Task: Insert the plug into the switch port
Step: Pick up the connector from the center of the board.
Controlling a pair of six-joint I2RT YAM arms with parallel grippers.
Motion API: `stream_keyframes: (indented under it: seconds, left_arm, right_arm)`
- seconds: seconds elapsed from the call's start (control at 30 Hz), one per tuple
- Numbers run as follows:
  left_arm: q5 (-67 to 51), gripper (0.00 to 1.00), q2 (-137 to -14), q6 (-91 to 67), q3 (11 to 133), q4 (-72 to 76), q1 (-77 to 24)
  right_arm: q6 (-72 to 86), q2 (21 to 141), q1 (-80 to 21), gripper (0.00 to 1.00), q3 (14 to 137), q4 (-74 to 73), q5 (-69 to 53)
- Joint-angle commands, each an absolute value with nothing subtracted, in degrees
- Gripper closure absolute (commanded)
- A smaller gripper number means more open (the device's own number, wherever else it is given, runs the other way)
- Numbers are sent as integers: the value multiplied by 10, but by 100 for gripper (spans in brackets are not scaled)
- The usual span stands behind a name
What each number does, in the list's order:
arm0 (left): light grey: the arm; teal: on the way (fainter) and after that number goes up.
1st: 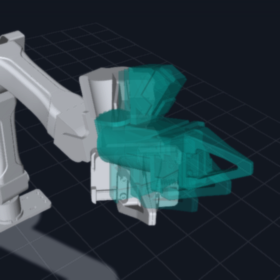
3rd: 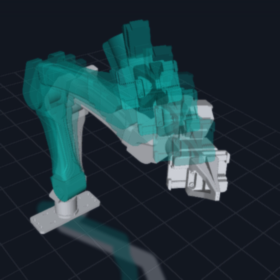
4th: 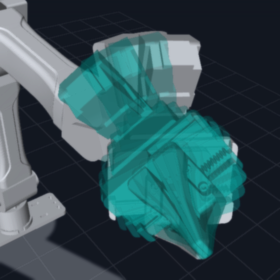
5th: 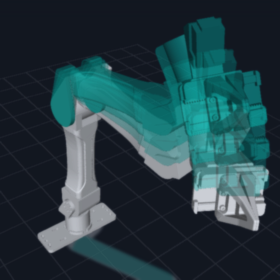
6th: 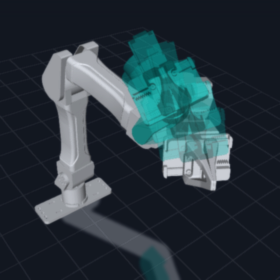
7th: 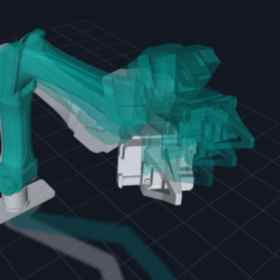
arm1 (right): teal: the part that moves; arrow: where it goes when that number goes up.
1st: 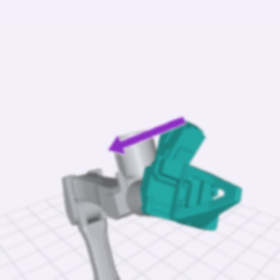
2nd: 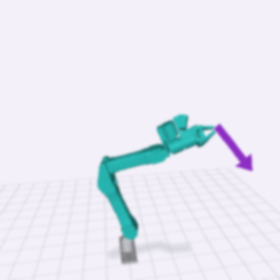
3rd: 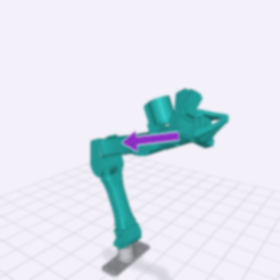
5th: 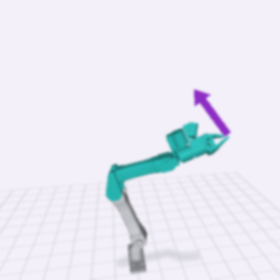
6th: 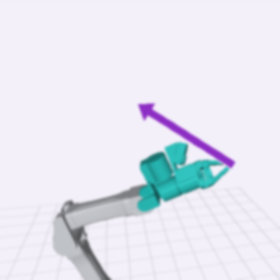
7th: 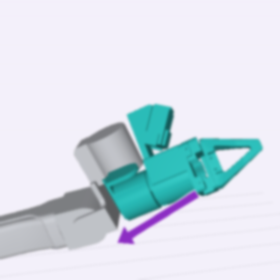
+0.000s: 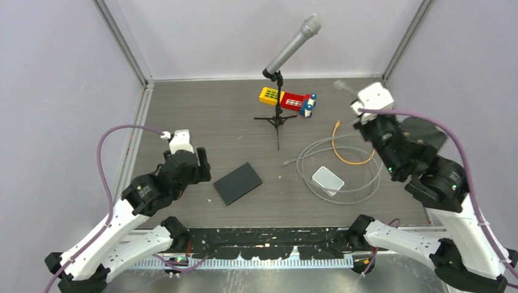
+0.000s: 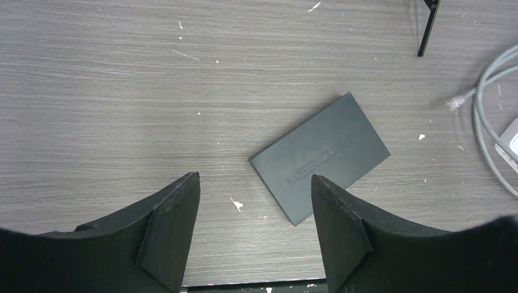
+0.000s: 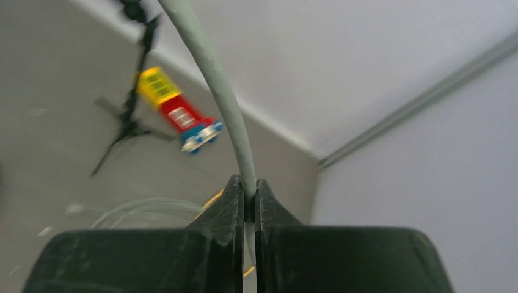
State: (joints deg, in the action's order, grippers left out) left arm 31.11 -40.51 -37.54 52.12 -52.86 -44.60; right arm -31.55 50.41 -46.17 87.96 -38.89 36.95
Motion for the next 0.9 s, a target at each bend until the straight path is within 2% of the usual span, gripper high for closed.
stream_keyframes:
  seconds: [0.0,0.17,0.4,0.5,0.7,0.87]
  left_arm:
    - [291,31,-422,-384,512,-496,-443]
    - [284,31,-436,-385,500,-480,-431]
    - [229,31,-442,-388,466,-440,-384]
    - [196,31,-447,-390,453,-419,-365]
    - [71,30,-420,-391,424,-309,-361]
    - [18,27,-388,-449,416,-238,-361]
  right_arm:
    - [-125,539,-463,100,818,-544,133]
    - [-44,596,-463,100,706,-535,-27]
    - [56,607,-480,99,553,-407,-89]
    - [83,608,-508,100,516,-380,-65]
    - [148,589,-579,100,463,-307,83]
    - [164,584,-644,100,433,-228,216]
